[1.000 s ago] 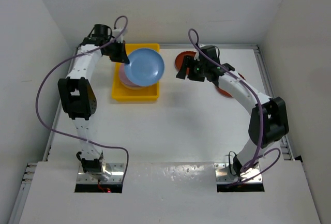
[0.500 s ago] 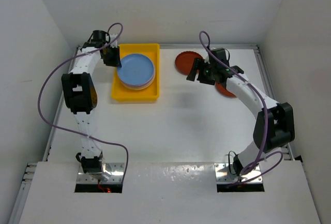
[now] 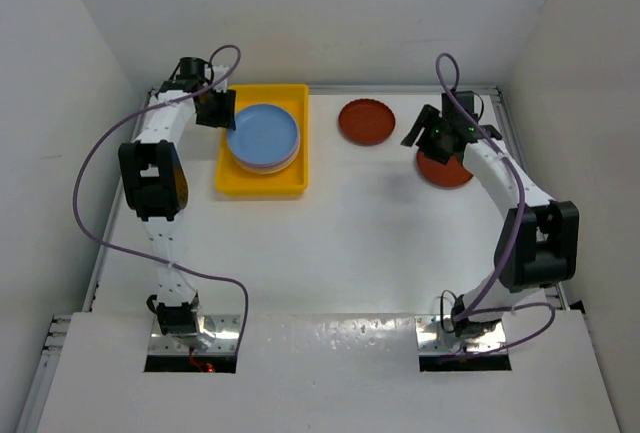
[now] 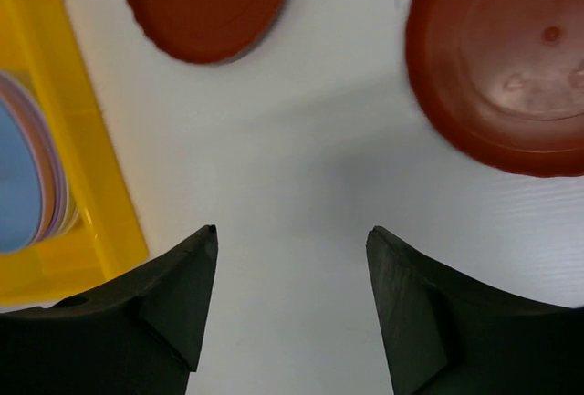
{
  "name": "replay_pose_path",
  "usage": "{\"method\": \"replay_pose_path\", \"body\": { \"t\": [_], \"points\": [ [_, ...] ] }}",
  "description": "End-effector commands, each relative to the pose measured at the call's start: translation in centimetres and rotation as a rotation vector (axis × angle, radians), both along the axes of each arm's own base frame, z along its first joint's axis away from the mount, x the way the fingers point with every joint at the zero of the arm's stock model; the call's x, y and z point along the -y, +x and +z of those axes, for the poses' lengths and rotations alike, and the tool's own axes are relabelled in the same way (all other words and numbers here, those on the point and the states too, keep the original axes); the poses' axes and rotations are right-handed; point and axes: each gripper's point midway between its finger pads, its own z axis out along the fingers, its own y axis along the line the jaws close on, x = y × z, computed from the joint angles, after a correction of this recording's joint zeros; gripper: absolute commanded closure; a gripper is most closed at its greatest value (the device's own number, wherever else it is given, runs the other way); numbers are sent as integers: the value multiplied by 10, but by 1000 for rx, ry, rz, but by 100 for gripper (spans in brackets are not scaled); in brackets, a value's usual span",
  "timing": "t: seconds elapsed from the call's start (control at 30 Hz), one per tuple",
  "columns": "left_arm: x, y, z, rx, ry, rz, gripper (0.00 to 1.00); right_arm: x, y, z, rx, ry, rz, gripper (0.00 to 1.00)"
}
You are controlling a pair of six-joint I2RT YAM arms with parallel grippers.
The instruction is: Place the plates into the plastic bin on the countertop
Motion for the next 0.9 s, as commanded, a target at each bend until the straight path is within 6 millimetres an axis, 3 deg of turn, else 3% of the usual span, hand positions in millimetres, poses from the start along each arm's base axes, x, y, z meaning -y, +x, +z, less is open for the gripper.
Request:
{"method": "replay_pose_path", "body": {
  "t": [0.0, 0.03, 0.07, 0.1, 0.13, 0.17, 0.2, 0.23, 0.27, 0.33, 0.5, 0.7, 0.77, 0.8, 0.83, 0.87],
  "points": [
    [1, 8, 78, 177, 37, -26, 42, 8, 25, 9, 30, 8, -80, 36],
    [1, 7, 83, 188, 44, -34, 41, 4, 34, 16, 55, -11, -79, 37],
    [1, 6, 93, 207, 45, -33, 41, 0, 46, 8, 45, -23, -76, 38],
    [1, 5, 97, 216, 46, -33, 41, -3, 46, -2, 22, -30, -78, 40],
    [1, 4, 102, 225, 46, -33, 41, -4, 62, 13, 62, -41, -104, 41],
    [0, 4, 107, 236, 53, -39, 41, -4, 67, -9, 12, -37, -128, 44],
    [0, 3, 112, 245, 53, -39, 41, -7, 71, -14, -1, -16, -146, 44],
    [2, -1, 119, 255, 47, -45, 41, -7, 81, -5, 14, 12, -168, 45],
    [2, -5, 117, 249, 53, -52, 41, -9, 82, -22, -26, 19, -171, 45],
    [3, -12, 125, 263, 54, -65, 41, -11, 86, -24, -29, 39, -179, 45],
    [11, -21, 119, 244, 47, -97, 40, -6, 99, -51, -33, 30, -246, 52],
    [15, -25, 112, 225, 21, -105, 40, -13, 119, -62, -35, 40, -260, 54],
    [15, -25, 112, 225, 21, -105, 40, -10, 125, -81, -54, 43, -295, 55],
    [15, -25, 112, 225, 21, -105, 40, -12, 134, -76, -37, 47, -307, 56],
    [16, -26, 108, 212, 14, -99, 40, -12, 132, -99, -82, 37, -316, 58],
    [17, -29, 111, 213, 8, -105, 40, -9, 134, -104, -98, 45, -345, 58]
  ]
}}
